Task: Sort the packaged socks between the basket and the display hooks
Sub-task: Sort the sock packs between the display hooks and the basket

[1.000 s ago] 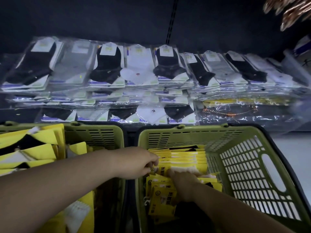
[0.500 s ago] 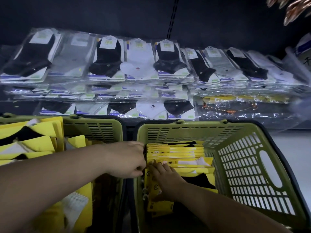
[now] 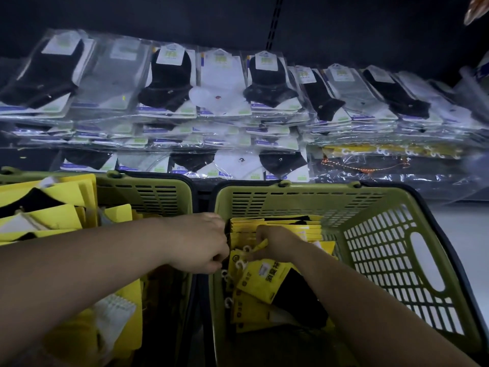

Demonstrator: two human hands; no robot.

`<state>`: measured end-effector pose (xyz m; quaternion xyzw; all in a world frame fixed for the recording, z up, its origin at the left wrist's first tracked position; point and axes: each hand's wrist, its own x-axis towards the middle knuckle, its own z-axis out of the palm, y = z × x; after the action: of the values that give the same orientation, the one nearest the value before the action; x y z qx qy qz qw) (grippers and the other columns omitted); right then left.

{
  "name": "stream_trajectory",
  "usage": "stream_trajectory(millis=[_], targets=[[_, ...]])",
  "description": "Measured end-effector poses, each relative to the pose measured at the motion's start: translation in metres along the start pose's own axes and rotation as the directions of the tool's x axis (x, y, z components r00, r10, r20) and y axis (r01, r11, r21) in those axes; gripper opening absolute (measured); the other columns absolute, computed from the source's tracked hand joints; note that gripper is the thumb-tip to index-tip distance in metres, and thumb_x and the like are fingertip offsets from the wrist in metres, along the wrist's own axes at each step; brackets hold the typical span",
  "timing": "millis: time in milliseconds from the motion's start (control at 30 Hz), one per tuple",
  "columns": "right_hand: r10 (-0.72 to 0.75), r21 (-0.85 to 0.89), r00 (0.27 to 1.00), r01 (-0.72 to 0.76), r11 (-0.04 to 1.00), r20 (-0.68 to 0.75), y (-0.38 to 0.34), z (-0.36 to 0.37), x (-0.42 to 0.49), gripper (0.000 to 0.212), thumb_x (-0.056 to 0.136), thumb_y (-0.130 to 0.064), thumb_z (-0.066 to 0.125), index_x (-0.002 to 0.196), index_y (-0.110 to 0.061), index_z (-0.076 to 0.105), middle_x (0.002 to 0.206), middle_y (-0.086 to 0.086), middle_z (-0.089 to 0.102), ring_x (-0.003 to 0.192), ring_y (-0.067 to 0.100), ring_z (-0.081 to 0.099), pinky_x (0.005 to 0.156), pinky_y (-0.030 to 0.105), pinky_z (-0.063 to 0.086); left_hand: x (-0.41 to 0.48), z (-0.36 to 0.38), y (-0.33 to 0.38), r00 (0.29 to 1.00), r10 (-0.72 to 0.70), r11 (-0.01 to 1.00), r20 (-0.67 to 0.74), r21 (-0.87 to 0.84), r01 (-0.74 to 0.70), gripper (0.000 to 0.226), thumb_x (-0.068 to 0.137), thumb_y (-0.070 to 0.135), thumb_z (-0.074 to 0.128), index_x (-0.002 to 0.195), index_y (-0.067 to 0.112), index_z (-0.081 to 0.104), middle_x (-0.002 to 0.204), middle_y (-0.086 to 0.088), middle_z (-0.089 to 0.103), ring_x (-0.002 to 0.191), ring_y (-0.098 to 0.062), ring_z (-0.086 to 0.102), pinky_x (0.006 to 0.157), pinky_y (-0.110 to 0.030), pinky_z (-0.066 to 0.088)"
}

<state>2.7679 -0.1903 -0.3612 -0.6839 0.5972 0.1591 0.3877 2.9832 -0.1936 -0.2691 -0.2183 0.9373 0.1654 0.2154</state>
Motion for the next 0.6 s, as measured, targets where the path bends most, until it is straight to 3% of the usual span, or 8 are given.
stream_trajectory(millis=[33, 100, 167, 233, 367, 500, 600], targets=[[0.001, 0.028, 1.000, -0.001, 1.000, 0.008, 0.005, -0.004, -0.002, 0.050, 0.071, -0.050, 0.076, 0.101, -0.022, 0.047, 0.104, 0.002, 0.053, 0.092, 0.022, 0.049, 0.067, 0.029, 0.037, 0.000, 0.000, 0.000, 1.000, 0.002, 1.000, 0.001, 0.000, -0.002, 0.034, 0.097, 0.040, 0.041, 0.108, 0.019, 0.064, 0.107, -0.001, 0.064, 0.111, -0.017, 0.042, 0.108, -0.025, 0.018], [-0.016, 0.060, 0.997, 0.012, 0.998, 0.072, 0.011, -0.006, -0.008, 0.059, 0.069, -0.046, 0.079, 0.111, -0.024, 0.045, 0.116, 0.004, 0.053, 0.094, 0.020, 0.049, 0.070, 0.029, 0.038, 0.001, 0.000, -0.001, 1.000, 0.005, 1.000, 0.001, -0.002, -0.005, 0.034, 0.097, 0.041, 0.041, 0.108, 0.019, 0.064, 0.106, 0.000, 0.063, 0.110, -0.017, 0.042, 0.108, -0.025, 0.018], [-0.055, 0.038, 0.986, 0.049, 0.998, 0.158, 0.007, 0.005, -0.014, 0.080, 0.066, -0.045, 0.081, 0.132, -0.032, 0.037, 0.135, 0.004, 0.045, 0.114, 0.023, 0.047, 0.085, 0.032, 0.043, 0.001, 0.000, -0.002, 1.000, 0.006, 1.000, 0.005, -0.007, -0.006, 0.034, 0.097, 0.041, 0.040, 0.107, 0.019, 0.064, 0.107, 0.000, 0.063, 0.110, -0.017, 0.041, 0.110, -0.025, 0.018], [-0.083, -0.087, 0.988, 0.095, 0.992, 0.134, -0.007, 0.027, -0.015, 0.087, 0.070, -0.048, 0.076, 0.142, -0.038, 0.028, 0.140, 0.005, 0.032, 0.127, 0.026, 0.034, 0.100, 0.039, 0.039, 0.001, 0.000, -0.003, 1.000, 0.011, 1.000, 0.001, -0.004, -0.011, 0.034, 0.097, 0.041, 0.040, 0.106, 0.018, 0.064, 0.106, -0.001, 0.064, 0.109, -0.016, 0.042, 0.111, -0.026, 0.017], [-0.088, -0.302, 0.992, 0.057, 0.951, -0.091, -0.047, 0.058, -0.007, 0.063, 0.085, -0.045, 0.060, 0.141, -0.025, 0.037, 0.138, 0.009, 0.029, 0.125, 0.032, 0.030, 0.103, 0.046, 0.033, 0.000, 0.000, -0.003, 1.000, 0.010, 1.000, -0.004, -0.007, -0.010, 0.033, 0.097, 0.040, 0.040, 0.104, 0.018, 0.065, 0.105, -0.001, 0.065, 0.110, -0.016, 0.043, 0.112, -0.027, 0.016], [-0.086, -0.389, 0.994, 0.053, 0.920, -0.066, -0.052, 0.049, -0.003, 0.055, 0.089, -0.039, 0.057, 0.138, -0.020, 0.041, 0.137, 0.010, 0.037, 0.124, 0.032, 0.036, 0.100, 0.047, 0.034, 0.000, 0.005, -0.001, 0.999, 0.004, 1.000, -0.049, 0.020, -0.003, 0.035, 0.098, 0.039, 0.038, 0.103, 0.017, 0.064, 0.104, -0.002, 0.064, 0.110, -0.017, 0.042, 0.111, -0.024, 0.012], [-0.010, -0.319, 0.997, -0.016, 0.948, -0.079, -0.044, 0.034, 0.003, 0.045, 0.092, -0.034, 0.056, 0.132, -0.017, 0.048, 0.130, 0.009, 0.048, 0.118, 0.029, 0.046, 0.092, 0.040, 0.041, 0.001, 0.008, 0.000, 0.998, 0.002, 1.000, -0.059, 0.028, 0.000, 0.036, 0.098, 0.037, 0.036, 0.104, 0.015, 0.064, 0.103, -0.003, 0.063, 0.109, -0.018, 0.041, 0.109, -0.023, 0.009]])
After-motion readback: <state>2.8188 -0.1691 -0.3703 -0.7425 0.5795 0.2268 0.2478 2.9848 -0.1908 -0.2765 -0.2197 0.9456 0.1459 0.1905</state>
